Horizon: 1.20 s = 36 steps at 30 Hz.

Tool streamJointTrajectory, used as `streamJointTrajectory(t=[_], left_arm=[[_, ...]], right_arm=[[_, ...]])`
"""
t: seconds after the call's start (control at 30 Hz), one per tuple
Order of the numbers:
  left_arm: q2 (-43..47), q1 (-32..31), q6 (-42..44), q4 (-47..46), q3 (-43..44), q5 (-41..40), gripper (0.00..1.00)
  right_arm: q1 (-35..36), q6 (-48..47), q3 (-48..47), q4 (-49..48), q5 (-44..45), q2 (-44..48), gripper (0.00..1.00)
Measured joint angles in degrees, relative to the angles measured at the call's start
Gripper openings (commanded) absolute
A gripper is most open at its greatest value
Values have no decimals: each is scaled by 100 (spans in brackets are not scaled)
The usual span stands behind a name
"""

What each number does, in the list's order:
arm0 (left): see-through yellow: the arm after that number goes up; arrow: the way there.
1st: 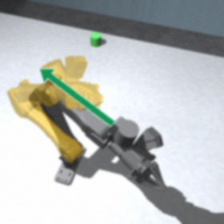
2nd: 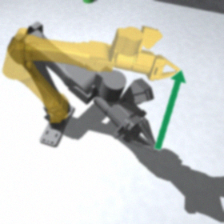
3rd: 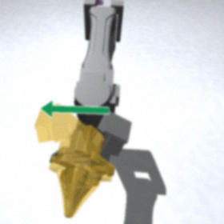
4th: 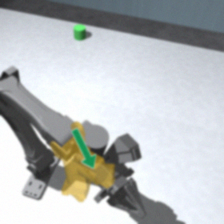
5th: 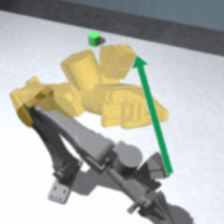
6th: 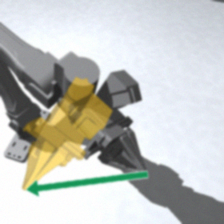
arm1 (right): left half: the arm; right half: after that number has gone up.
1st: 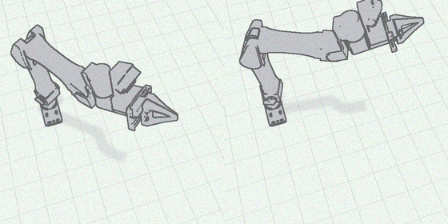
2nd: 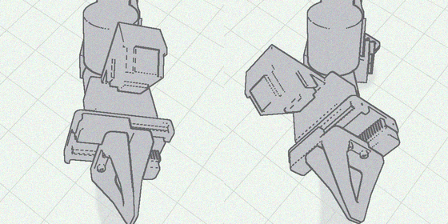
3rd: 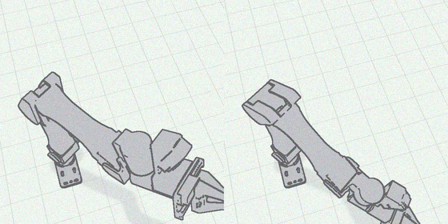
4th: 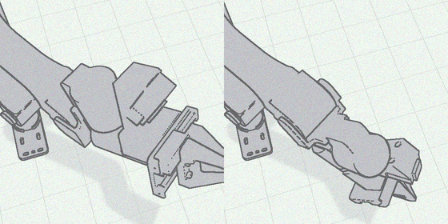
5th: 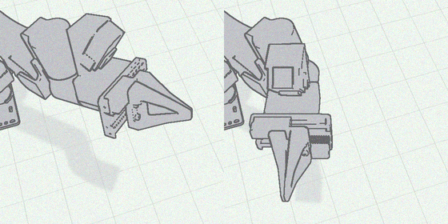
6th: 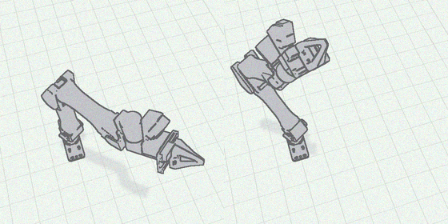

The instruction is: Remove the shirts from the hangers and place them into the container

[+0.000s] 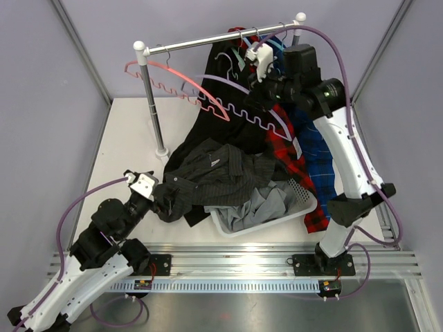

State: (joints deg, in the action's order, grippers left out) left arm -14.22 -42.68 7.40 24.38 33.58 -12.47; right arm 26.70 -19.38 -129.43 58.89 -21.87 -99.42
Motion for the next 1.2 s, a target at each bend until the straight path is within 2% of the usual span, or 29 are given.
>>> streamJointTrajectory(t=[0.5, 0.97, 1.03, 1.13, 1.17, 1.2], left_arm=[[-168, 0, -42, -9, -90, 7, 99], [-350, 0, -44, -9, -118, 90, 99], [-382, 0, -44, -9, -120, 111, 99], [-404, 0, -42, -22, -136, 157, 99], [-413, 0, -42, -24, -140, 181, 99], [-428, 0, -42, -55, -149, 221, 99]], right_arm=[[990, 330, -1921, -1405, 1272, -1869, 0], [1580, 87, -2223, -2396, 2315, -2833, 0], [1609, 46, -2229, -2400, 2361, -2916, 2], [1617, 11, -2229, -2459, 2376, -2966, 12], [1617, 7, -2229, -2459, 2374, -2966, 22], [1617, 2, -2229, -2457, 2371, -2966, 28]])
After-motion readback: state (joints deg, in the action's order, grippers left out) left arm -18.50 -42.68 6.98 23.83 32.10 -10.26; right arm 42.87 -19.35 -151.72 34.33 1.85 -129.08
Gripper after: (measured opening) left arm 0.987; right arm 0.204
